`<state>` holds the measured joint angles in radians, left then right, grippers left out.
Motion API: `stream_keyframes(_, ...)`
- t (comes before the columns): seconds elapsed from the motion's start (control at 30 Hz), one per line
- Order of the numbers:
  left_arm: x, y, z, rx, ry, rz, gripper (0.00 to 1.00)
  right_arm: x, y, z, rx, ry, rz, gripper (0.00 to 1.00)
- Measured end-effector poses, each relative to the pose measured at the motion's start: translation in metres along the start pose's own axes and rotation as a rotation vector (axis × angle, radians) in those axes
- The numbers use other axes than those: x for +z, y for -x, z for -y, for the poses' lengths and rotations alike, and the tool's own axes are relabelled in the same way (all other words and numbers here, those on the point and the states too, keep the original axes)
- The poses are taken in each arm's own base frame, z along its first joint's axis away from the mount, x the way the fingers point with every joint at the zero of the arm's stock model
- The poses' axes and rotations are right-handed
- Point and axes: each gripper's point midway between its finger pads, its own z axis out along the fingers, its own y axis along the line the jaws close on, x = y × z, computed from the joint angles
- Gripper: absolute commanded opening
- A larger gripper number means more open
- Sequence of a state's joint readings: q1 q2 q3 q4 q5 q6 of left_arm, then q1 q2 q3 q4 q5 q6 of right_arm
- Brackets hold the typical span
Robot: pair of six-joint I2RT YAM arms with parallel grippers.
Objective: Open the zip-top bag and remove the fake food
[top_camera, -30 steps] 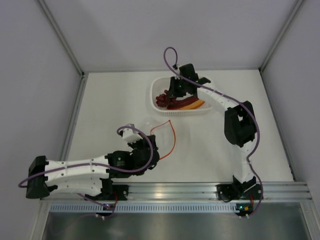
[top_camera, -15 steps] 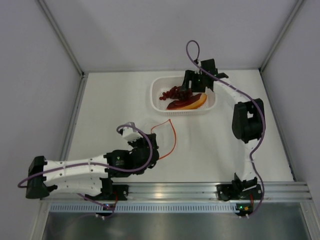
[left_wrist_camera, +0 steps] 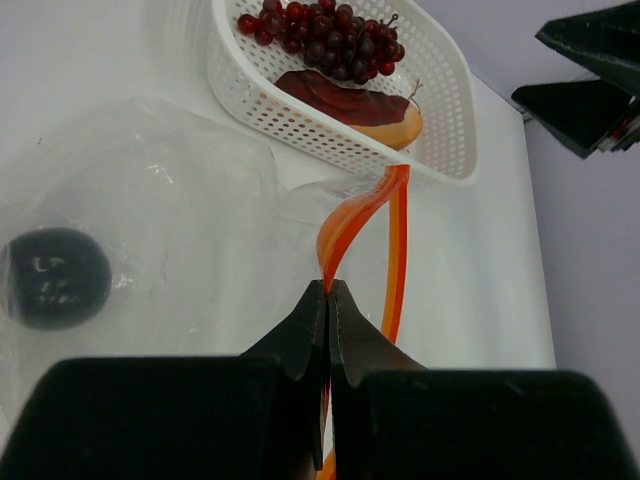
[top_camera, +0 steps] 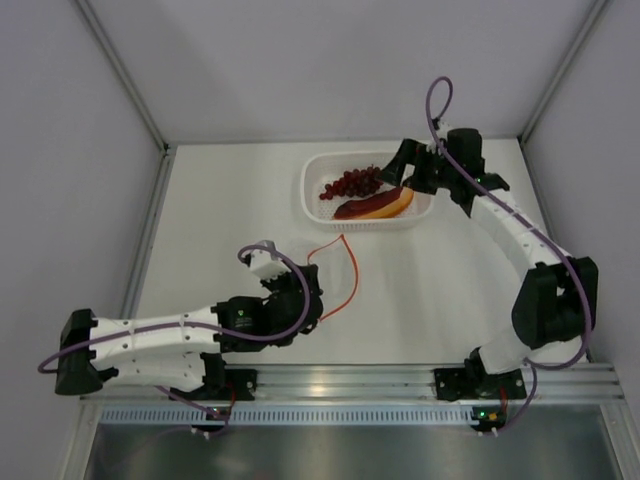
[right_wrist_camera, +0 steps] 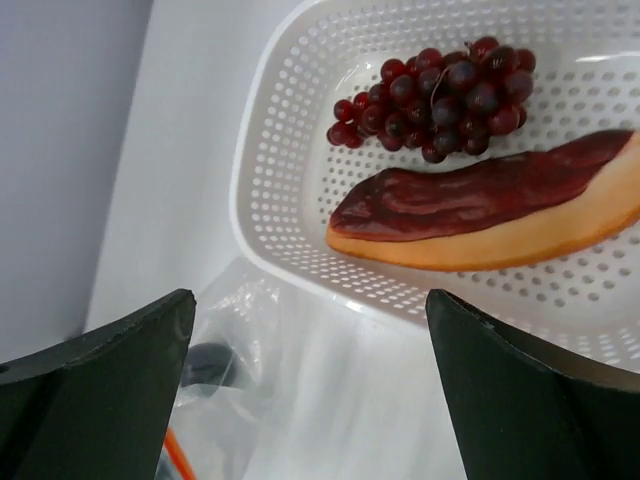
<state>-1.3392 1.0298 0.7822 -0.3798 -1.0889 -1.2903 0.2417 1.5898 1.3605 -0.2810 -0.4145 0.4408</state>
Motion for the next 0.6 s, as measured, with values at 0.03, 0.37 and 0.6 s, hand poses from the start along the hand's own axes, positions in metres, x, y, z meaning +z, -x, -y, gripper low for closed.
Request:
stream_keyframes(0.03,0.000,0.000,0.001,-0.004,0.000,0.000,0.00,-0.006,-0.008,0.002,0.038,0.022,-0.002,0.90)
stream_keyframes(0.37,0.004,-0.001,0.023,-0.057,-0.002,0.002,0.00,-0.040,-0.077,-0.012,0.204,0.078,-0.045,0.64)
stream_keyframes(0.6,0.008,-0.005,0.039,-0.070,-0.001,0.003,0.00,-0.074,-0.090,-0.062,0.121,0.151,0.016,0.51)
